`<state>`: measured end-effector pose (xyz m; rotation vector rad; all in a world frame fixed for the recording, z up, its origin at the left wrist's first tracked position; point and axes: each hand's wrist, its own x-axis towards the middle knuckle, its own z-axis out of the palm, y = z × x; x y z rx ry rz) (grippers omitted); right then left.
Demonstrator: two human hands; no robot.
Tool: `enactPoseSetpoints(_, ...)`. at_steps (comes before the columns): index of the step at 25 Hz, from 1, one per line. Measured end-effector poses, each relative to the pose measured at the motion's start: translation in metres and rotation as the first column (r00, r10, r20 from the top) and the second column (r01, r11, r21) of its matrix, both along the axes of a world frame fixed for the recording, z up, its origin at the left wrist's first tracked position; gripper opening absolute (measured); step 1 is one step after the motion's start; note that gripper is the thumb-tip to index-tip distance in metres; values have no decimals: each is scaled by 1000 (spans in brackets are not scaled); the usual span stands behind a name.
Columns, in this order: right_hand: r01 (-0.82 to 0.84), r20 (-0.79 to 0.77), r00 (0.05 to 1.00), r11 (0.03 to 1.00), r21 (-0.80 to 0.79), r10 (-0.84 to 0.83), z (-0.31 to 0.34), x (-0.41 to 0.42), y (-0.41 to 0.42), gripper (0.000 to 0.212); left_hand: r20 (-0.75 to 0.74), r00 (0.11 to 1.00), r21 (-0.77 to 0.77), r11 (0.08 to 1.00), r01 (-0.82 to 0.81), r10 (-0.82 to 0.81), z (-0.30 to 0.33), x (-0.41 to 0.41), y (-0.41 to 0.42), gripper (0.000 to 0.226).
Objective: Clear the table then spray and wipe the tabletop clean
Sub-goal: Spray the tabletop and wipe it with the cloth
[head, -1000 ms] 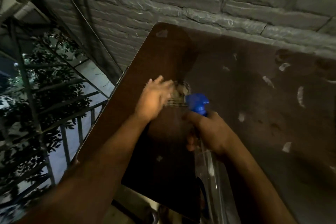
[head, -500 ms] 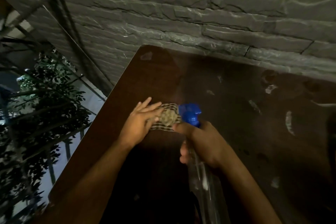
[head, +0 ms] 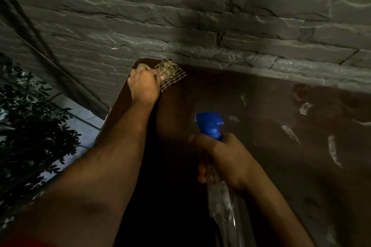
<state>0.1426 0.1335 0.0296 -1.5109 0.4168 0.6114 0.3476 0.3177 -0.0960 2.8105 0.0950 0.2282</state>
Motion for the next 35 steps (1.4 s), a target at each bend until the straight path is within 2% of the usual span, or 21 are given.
enactPoseSetpoints(6, 100, -15, 995, 995, -11, -100, -4, 40, 11, 27, 25, 998, 12, 998, 58, -58, -1, 28, -10, 22)
enactPoseSetpoints(8, 145, -32, 989, 989, -3, -145, -7, 57, 18, 27, 30, 989, 21, 990, 141, -142, -4, 31, -8, 21)
enactPoseSetpoints(11, 210, -38, 977, 977, -16, -211, -9, 76, 21, 23, 24, 936, -17, 936, 350, -350, -9, 31, -13, 25)
enactPoseSetpoints(12, 223, -42, 974, 975, -26, -224, -6, 79, 20, 22, 20, 935, -44, 934, 355, -355, -9, 31, -13, 26)
enactPoseSetpoints(17, 323, -13, 946, 944, -64, -325, 19, 86, -16, 21, 47, 989, -80, 986, 146, -142, -6, 27, -17, 24)
enactPoseSetpoints(20, 320, 10, 947, 945, -64, -320, 26, 94, -32, 28, 10, 987, -41, 986, 159, -159, -4, 27, -19, 27)
enactPoseSetpoints(24, 296, 75, 954, 953, -63, -291, 27, 101, -40, 25, -38, 980, 53, 979, 196, -195, -3, 25, -15, 55)
enactPoseSetpoints(26, 273, 95, 959, 959, -80, -265, 26, 102, -43, 25, -40, 983, 53, 982, 182, -180, -1, 28, -16, 57)
enactPoseSetpoints(29, 280, 83, 959, 951, -131, -271, 24, 98, -49, 26, -35, 994, 11, 994, 105, -105, 5, 33, -23, 44)
enactPoseSetpoints(31, 264, 57, 965, 949, -171, -258, 23, 91, -52, 29, -28, 998, 47, 997, 65, -64, 6, 32, -29, 41)
enactPoseSetpoints(35, 229, -40, 971, 965, -129, -236, 16, 73, -45, 26, -29, 1000, 102, 995, 10, -7, 7, 27, -41, 50)
